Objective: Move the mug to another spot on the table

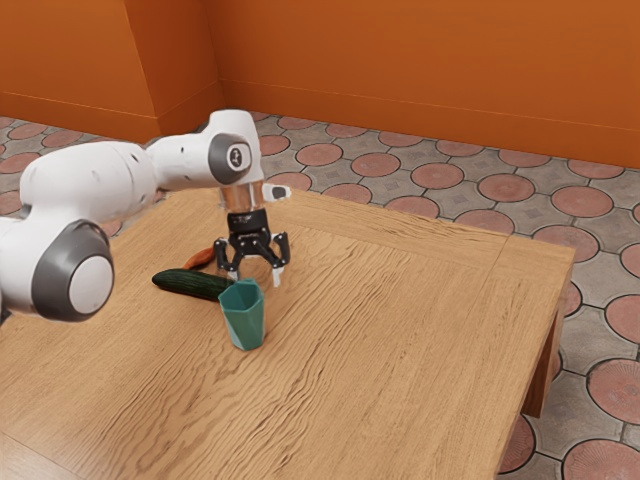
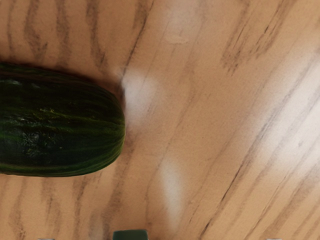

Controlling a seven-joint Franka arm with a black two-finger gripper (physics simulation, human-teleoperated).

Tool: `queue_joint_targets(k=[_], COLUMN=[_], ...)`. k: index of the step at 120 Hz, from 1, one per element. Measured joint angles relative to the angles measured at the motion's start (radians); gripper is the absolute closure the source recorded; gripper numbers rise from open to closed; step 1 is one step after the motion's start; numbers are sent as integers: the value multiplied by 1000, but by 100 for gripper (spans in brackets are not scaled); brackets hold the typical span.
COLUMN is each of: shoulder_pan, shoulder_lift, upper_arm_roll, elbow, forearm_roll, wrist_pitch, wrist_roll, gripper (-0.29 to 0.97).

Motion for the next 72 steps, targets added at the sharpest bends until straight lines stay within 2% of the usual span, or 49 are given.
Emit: queue_joint_targets(k=[8, 18, 35, 50, 61, 72], shoulder_pan=[-12, -38, -75, -78, -78, -74], shoulder_lift=[-34, -136, -435, -671, -785, -815], upper_arm_roll=[1, 5, 7, 8, 10, 12], elbow=[-12, -105, -377, -539, -567, -463], forearm_roll=[32, 73, 158, 200, 213, 220], wrist_pitch=[38, 90, 168, 193, 176, 115], wrist_roll=[13, 36, 90, 131, 154, 166], gripper=[11, 8, 5, 4, 3, 2])
